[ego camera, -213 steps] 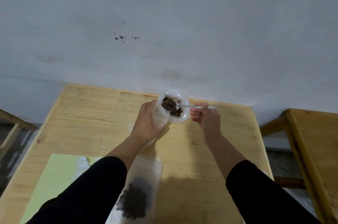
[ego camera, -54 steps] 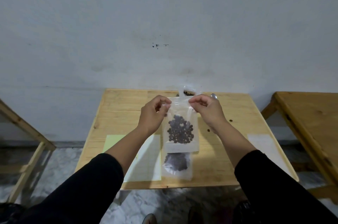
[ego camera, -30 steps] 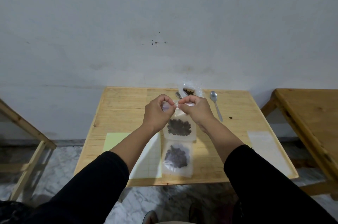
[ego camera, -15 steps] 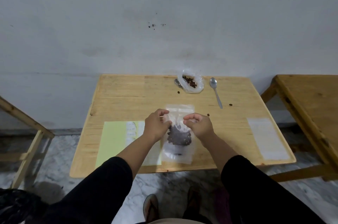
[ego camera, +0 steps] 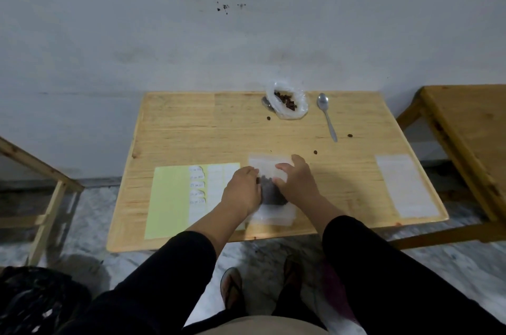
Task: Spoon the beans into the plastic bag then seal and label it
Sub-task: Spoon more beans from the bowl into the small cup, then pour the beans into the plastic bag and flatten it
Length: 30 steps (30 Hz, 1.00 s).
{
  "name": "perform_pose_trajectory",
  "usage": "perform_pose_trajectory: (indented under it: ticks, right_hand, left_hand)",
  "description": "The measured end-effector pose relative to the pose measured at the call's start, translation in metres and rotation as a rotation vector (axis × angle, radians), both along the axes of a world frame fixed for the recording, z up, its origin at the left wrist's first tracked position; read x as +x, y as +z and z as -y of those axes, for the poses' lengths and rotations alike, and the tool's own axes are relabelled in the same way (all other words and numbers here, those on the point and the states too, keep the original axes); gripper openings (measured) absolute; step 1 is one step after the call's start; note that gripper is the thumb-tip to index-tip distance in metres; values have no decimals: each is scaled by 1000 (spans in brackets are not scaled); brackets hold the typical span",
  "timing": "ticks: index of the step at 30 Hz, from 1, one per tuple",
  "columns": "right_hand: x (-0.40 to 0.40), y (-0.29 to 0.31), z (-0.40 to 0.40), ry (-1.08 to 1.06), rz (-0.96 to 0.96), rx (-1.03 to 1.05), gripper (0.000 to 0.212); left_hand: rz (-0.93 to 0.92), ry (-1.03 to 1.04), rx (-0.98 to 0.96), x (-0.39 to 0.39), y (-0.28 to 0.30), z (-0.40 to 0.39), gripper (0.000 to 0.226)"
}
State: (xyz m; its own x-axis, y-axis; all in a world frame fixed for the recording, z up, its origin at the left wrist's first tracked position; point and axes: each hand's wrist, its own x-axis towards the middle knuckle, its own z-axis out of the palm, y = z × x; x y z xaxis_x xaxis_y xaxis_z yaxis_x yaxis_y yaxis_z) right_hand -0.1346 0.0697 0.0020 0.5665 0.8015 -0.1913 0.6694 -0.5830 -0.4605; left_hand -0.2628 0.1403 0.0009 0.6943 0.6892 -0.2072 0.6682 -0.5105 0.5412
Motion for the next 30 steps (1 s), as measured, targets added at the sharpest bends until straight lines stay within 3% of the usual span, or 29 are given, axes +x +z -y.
perform_pose_trajectory:
  ticks: [8,14,23,30]
  right_hand:
    - [-7,11,5,213,201,-8,48]
    - [18,42,18,226,350,20,47]
    - [109,67,83,-64,356,16,48]
    - [180,44,150,-182,347,-124,59]
  left_hand:
    - [-72,-129,310,17,10,-8,42]
    - [39,-190,550,60,39,-6,39]
    - [193,-352,466,159,55,44,41]
    - [104,-459,430,230,22,95,31]
